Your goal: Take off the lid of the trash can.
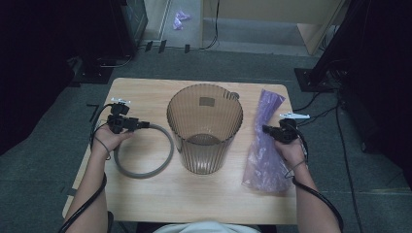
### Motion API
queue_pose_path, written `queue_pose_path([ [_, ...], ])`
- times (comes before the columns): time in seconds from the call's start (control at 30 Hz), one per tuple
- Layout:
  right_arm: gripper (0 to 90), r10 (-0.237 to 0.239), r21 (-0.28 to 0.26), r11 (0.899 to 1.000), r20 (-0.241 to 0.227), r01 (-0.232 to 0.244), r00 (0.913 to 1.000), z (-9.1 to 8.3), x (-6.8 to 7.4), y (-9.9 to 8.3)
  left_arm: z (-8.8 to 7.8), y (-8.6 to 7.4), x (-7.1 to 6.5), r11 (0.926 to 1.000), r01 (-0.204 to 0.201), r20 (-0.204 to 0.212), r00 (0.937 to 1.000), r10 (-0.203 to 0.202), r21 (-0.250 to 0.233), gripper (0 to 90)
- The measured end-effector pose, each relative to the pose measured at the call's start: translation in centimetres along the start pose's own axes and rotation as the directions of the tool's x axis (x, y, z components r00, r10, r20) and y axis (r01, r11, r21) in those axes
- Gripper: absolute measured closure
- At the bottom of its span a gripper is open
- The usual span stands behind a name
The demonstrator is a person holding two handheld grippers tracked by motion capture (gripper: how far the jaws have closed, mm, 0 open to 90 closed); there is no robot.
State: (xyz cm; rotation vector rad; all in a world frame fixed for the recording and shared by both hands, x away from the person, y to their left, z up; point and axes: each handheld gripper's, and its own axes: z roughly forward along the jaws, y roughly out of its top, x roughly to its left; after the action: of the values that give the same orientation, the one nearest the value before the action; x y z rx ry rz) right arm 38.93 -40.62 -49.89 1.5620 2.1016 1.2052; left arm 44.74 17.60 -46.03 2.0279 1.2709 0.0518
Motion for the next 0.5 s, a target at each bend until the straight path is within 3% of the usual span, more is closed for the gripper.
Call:
queue_pose_path([
  [0.17, 89.9, -0.061, -0.016, 0.998, -0.034, 0.060, 0.9976, 0.1, 1.1, 0.9, -0.2, 0.8, 0.0, 0.9990, 0.034, -0.004, 0.9994, -0.034, -0.030, 31.2],
  [0.2, 89.9, -0.061, -0.024, 0.998, -0.056, 0.060, 0.9966, 0.1, 1.4, 1.2, -0.1, 0.9, -0.1, 0.9989, 0.032, -0.002, 0.9995, -0.032, -0.034, 31.2],
  [0.27, 89.8, -0.008, -0.008, 1.000, -0.136, 0.007, 0.9907, 0.0, 1.8, 1.6, -0.1, 0.9, -0.6, 0.9991, 0.014, -0.008, 0.9999, -0.014, -0.041, 31.2],
  [0.3, 89.8, 0.011, -0.001, 1.000, -0.147, -0.011, 0.9890, -0.1, 2.1, 1.7, -0.1, 0.9, -0.8, 0.9993, 0.000, -0.002, 1.0000, 0.000, -0.037, 31.3],
  [0.4, 90.0, 0.001, -0.004, 1.000, -0.177, -0.002, 0.9842, -0.4, 2.9, 2.0, -0.4, 0.9, -1.3, 0.9996, -0.010, 0.006, 0.9999, 0.010, -0.027, 31.2],
  [0.5, 90.0, -0.019, 0.016, 1.000, -0.171, 0.022, 0.9850, -0.4, 3.5, 2.1, -1.0, 1.1, -1.7, 0.9989, 0.015, 0.040, 0.9991, -0.013, -0.045, 31.0],
])
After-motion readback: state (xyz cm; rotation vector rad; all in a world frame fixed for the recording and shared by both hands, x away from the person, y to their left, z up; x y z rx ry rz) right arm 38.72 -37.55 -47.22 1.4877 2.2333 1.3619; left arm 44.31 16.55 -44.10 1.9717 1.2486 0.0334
